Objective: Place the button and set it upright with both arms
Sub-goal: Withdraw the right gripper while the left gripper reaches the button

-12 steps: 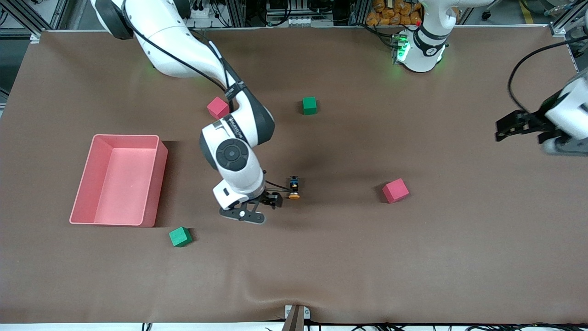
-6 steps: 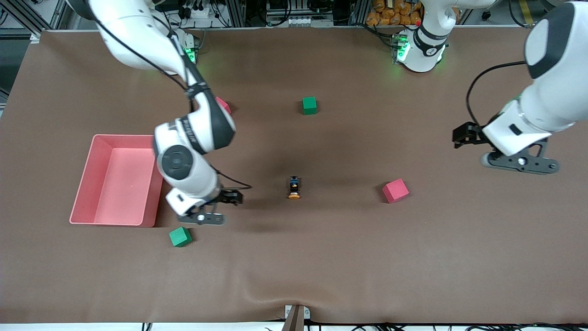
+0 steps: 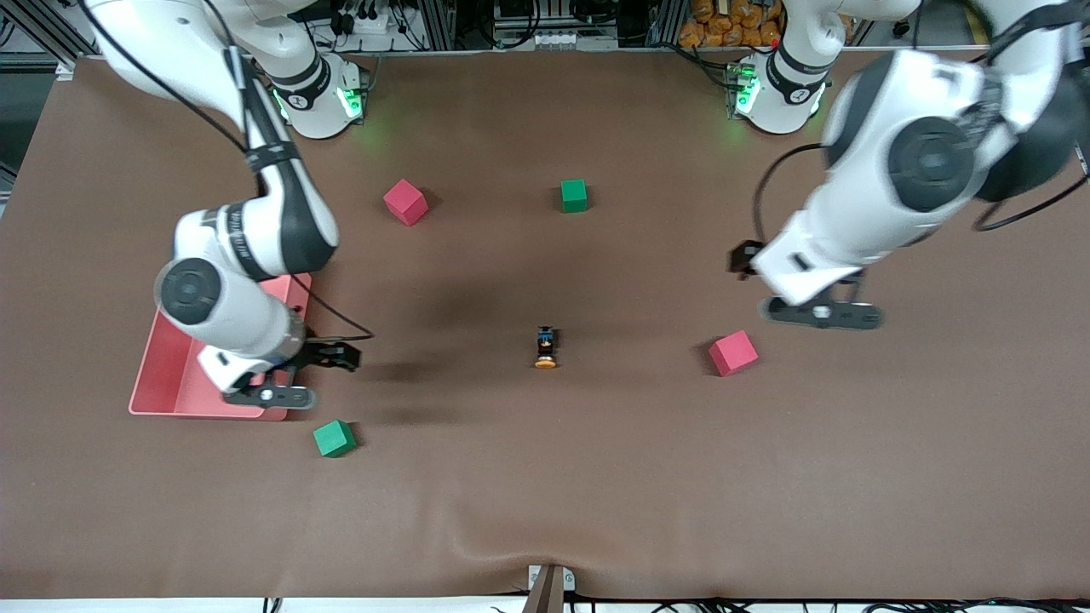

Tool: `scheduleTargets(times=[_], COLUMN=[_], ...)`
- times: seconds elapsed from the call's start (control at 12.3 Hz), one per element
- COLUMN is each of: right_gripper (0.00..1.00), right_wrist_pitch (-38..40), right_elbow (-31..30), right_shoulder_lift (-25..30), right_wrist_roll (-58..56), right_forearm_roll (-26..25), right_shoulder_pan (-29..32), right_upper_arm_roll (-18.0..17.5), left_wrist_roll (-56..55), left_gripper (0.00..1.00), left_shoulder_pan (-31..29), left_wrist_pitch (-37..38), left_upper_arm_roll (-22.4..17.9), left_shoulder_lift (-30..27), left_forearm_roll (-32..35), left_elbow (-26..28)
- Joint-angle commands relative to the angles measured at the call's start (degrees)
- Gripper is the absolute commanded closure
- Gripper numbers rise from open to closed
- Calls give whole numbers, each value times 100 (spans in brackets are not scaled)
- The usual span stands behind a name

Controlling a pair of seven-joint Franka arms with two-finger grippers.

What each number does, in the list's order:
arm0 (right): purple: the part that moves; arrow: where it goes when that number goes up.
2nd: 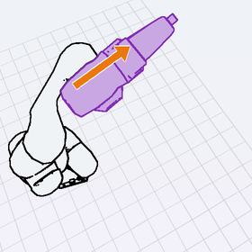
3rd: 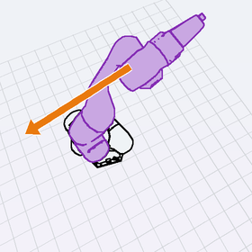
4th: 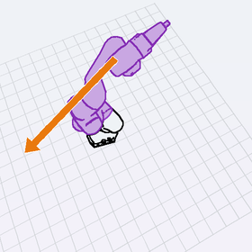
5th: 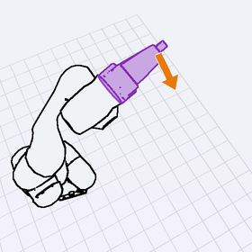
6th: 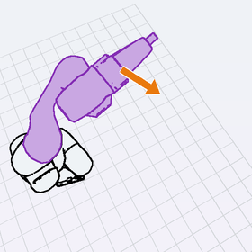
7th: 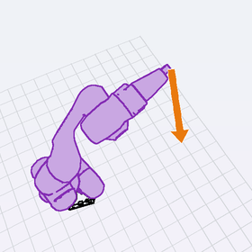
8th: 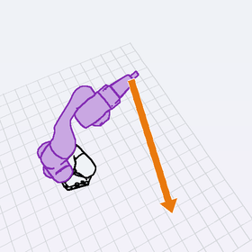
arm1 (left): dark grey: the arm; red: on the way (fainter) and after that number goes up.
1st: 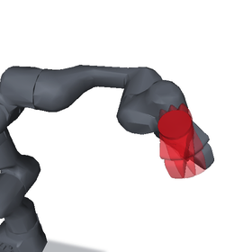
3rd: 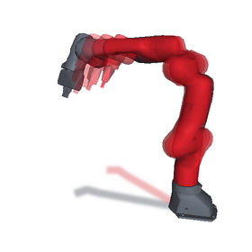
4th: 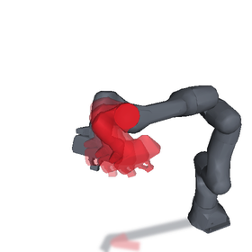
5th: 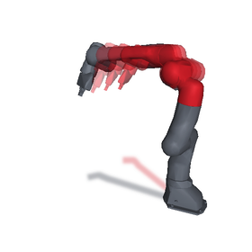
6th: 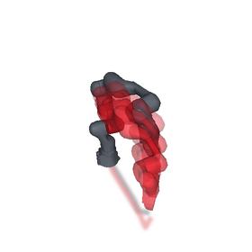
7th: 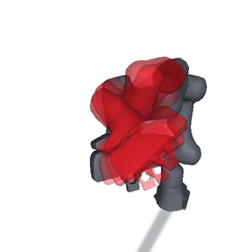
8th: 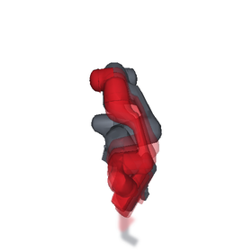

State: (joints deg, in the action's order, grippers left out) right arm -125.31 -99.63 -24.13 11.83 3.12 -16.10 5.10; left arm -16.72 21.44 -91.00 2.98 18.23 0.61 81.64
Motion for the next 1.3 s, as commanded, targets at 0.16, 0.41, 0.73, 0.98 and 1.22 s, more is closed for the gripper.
scheduleTargets(times=[0.16, 0.41, 0.73, 0.98, 1.22], right_gripper=[0, 0, 0, 0, 0], right_wrist_pitch=[-135, -46, 505, 823, 1087], right_elbow=[-470, -356, -50, 154, 443], right_shoulder_lift=[506, 559, 726, 717, 717], right_wrist_roll=[-1214, -1614, -1693, -1710, -1693], right_forearm_roll=[5, -13, -274, -611, -611], right_shoulder_pan=[765, 1048, 1144, 1232, 1259], right_upper_arm_roll=[-106, -97, -27, -36, -36], left_wrist_roll=[-728, -763, -1175, -1475, -1737], left_gripper=[0, 0, 0, 0, 0], left_shoulder_pan=[737, 1099, 1379, 1556, 1662], left_wrist_pitch=[170, -56, -944, -1708, -2166], left_upper_arm_roll=[9, 18, -16, -26, -17], left_shoulder_lift=[1172, 1859, 2210, 2580, 2808], left_forearm_roll=[-78, -184, -544, -544, -544], left_elbow=[-1018, -1449, -1449, -1441, -1432])
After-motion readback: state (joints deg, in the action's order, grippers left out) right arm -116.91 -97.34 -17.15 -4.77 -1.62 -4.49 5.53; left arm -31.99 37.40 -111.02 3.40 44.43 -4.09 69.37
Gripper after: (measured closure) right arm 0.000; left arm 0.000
